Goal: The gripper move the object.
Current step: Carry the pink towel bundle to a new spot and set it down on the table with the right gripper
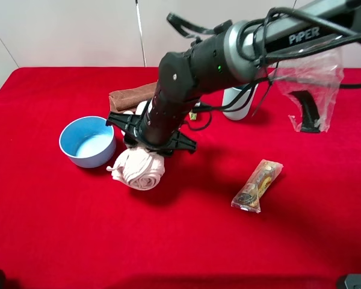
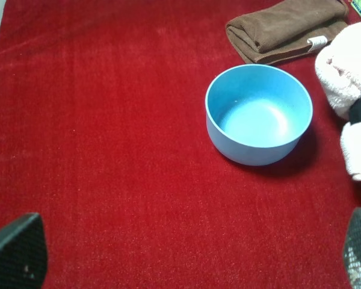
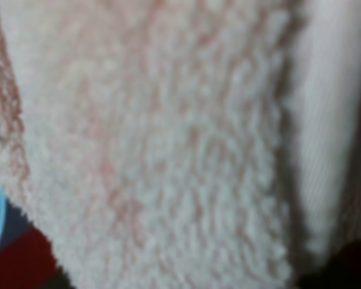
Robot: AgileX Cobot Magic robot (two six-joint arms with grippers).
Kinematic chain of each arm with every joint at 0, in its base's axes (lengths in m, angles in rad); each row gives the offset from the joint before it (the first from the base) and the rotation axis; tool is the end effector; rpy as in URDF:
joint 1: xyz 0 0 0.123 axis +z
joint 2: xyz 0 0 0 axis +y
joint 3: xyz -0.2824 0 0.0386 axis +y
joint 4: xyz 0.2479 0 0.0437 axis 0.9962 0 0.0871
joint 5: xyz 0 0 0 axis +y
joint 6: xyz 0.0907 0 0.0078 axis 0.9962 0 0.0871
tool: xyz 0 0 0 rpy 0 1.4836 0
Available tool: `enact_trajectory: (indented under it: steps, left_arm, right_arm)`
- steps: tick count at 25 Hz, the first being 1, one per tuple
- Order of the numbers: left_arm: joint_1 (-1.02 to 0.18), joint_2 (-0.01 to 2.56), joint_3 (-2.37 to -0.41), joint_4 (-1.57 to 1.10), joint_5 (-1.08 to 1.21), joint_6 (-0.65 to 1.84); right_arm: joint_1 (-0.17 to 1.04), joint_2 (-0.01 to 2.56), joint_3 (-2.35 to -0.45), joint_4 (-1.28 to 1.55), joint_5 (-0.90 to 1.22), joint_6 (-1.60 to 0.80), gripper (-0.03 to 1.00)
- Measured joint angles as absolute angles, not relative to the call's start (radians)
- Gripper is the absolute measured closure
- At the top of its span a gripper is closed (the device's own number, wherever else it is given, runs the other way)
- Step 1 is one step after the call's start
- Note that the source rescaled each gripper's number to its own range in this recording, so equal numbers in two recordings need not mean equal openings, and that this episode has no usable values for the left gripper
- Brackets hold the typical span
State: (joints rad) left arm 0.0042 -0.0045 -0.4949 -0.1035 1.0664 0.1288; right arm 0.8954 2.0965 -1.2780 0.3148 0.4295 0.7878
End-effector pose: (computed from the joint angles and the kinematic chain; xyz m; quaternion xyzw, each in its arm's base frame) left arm -0.0054 -0.0083 0.2756 0.0553 0.8519 -0.0171 0.5204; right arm 0.2495 0.3303 0.1146 0.0741 0.9723 0.2118 0.0647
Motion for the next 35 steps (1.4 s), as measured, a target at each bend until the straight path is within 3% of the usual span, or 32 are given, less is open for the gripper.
enact_trajectory:
  steps: [17,19,22,24,28,35]
  left_arm:
    - [0.004,-0.004,-0.495,-0.103,1.066,0.129]
    - [0.004,-0.004,-0.495,-0.103,1.066,0.129]
    - [0.004,-0.004,-0.495,-0.103,1.066,0.129]
    - [0.004,-0.004,-0.495,-0.103,1.066,0.129]
    - [0.004,-0.004,-0.495,-0.103,1.066,0.129]
    - [0.004,-0.004,-0.495,-0.103,1.066,0.129]
  right_arm:
    - [0.953,2.127,-1.278,0.239,0.395,1.035,0.95]
    - [0.953,2.127,-1.278,0.239,0.395,1.035,0.72]
    - [0.953,2.127,-1.278,0.239,0.395,1.023,0.21]
    - [0.953,2.127,-1.278,0.239,0.395,1.009,0.06]
    - [0.953,2.127,-1.278,0.240,0.396,0.989,-0.02]
    - [0.953,2.096,-1.278,0.232,0.413,0.980,-0.03]
